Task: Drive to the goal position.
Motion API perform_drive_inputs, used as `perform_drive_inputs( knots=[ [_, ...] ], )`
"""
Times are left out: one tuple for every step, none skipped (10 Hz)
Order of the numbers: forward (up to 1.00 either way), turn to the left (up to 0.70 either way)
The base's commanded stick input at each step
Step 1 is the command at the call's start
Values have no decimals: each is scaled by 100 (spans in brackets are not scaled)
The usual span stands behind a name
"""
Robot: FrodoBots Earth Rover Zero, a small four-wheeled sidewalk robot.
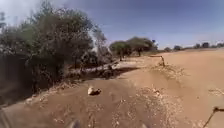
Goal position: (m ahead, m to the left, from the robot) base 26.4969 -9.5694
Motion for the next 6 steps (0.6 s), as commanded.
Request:
perform_drive_inputs(
  knots=[
    [85,-27],
    [85,-27],
    [85,-27],
    [85,-27],
    [85,-27],
    [85,-27]
  ],
)
